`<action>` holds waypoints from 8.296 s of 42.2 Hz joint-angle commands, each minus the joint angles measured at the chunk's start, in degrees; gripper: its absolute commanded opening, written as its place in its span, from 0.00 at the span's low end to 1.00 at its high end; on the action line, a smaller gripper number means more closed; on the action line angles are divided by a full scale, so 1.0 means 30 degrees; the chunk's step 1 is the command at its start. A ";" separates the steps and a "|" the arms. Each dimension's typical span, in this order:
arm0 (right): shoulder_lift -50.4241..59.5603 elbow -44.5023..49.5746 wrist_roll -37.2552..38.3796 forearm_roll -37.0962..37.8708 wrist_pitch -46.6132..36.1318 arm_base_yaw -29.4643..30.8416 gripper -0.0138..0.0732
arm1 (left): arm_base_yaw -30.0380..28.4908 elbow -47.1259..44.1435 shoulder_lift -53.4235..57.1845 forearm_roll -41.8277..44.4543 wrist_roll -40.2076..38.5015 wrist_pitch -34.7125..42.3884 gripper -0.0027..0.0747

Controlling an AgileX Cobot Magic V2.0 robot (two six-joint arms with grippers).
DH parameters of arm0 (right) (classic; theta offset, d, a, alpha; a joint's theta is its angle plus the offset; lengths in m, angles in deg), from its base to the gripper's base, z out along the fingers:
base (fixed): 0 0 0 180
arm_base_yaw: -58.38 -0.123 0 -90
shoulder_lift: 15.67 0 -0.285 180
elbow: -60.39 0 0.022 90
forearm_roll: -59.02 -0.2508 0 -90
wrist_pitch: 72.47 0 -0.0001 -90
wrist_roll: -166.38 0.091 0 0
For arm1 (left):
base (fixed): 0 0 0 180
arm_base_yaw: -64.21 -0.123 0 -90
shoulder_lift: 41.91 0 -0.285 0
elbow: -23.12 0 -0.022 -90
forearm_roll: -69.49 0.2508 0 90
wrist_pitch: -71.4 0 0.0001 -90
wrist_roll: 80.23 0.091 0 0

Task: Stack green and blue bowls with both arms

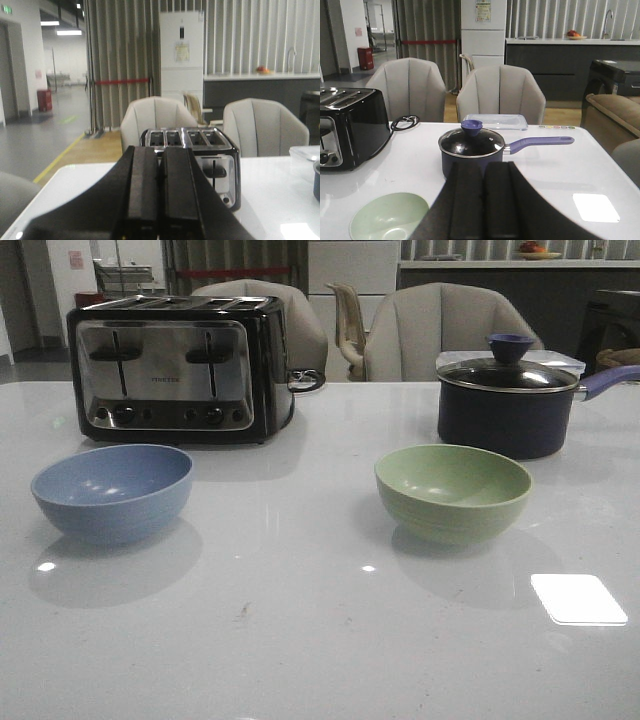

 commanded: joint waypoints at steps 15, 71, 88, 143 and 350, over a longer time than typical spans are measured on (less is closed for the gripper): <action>-0.8005 -0.5917 -0.0021 0.0245 0.6342 0.0002 0.20 | 0.0082 0.4350 -0.6495 0.0000 0.0000 -0.4300 0.16; -2.1792 -1.0170 -0.0038 -0.0760 0.6101 -0.3301 0.84 | 0.0082 0.4350 -1.0997 0.0000 0.0000 -0.5668 0.65; -2.8987 -1.5219 -0.0038 -0.0931 0.5301 -0.3958 0.84 | 0.0082 0.4350 -1.0997 0.0000 0.0000 -0.5668 0.65; -3.0571 -1.8633 -0.0480 -0.0952 0.7142 -0.6881 0.25 | 0.0082 0.4350 -1.0997 0.0000 0.0000 -0.5668 0.65; -1.3689 -0.5902 -0.0536 0.0270 0.5646 -1.0662 0.72 | 0.2669 1.7864 -2.5564 -0.6555 0.5812 -1.2881 0.16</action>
